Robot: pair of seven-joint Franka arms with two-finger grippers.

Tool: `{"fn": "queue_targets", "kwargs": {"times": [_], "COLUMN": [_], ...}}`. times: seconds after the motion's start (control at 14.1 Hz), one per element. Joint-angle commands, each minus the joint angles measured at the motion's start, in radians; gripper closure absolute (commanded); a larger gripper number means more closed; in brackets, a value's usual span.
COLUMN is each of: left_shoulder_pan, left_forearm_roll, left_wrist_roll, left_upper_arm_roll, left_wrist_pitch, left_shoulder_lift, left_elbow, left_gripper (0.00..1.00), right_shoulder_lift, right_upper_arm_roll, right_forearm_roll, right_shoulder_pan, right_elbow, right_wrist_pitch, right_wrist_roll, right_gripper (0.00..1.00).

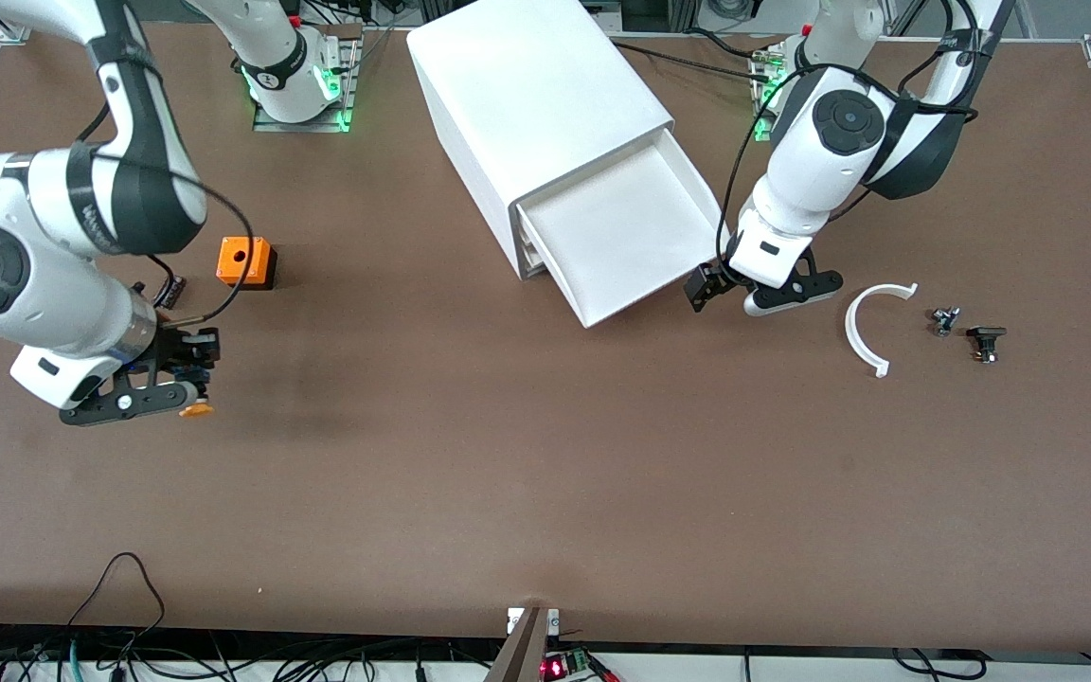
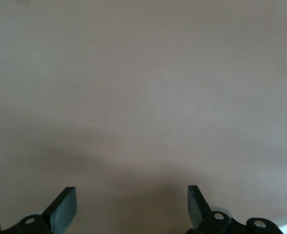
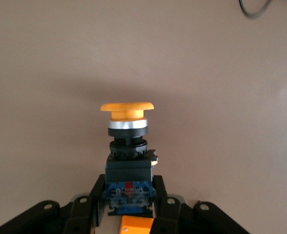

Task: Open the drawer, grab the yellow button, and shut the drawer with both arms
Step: 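Carry the button beside the orange box while the left gripper reaches the drawer, then push the drawer shut with the left gripper while the right gripper lowers the button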

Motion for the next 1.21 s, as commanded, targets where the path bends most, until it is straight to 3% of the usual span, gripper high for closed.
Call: {"fn": "queue_targets", "kwargs": {"times": [0.0, 0.21, 0.71, 0.85, 0.99, 1.14], "left_shoulder_pan": [-0.016, -0.039, -0.037, -0.037, -0.037, -0.039], "left_forearm_roll": [-0.005, -0.006, -0.019, -0.019, -0.019, -0.019], "left_wrist_roll": [-0.092, -0.154, -0.329, -0.329, -0.326, -0.309], "left_upper_arm_roll": [-0.003, -0.026, -0.268, -0.327, -0.399, -0.421], "left_wrist_pitch": [0.027, 0.030, -0.024, -0.032, -0.032, -0.048], "left_shoulder_lift": [0.005, 0.015, -0.016, -0.024, -0.028, -0.034], "left_elbow": [-0.007, -0.045, -0.116, -0.124, -0.127, -0.133], "left_gripper": [0.00, 0.00, 0.00, 0.00, 0.00, 0.00], "right_shoulder_lift": [-0.042, -0.051, -0.042, -0.042, -0.045, -0.041], "right_upper_arm_roll": [0.003, -0.006, -0.030, -0.056, -0.070, -0.070], "right_forearm_roll": [0.018, 0.013, -0.011, -0.054, -0.056, -0.056], "right_shoulder_pan": [-0.041, -0.068, -0.076, -0.079, -0.084, -0.093], "right_elbow": [-0.147, -0.293, -0.512, -0.561, -0.586, -0.604], "right_wrist_pitch": [0.088, 0.232, 0.517, 0.603, 0.633, 0.656], "right_wrist_roll": [0.025, 0.009, -0.017, -0.081, -0.107, -0.109], "right_gripper": [0.73, 0.73, 0.72, 0.72, 0.72, 0.71]}}
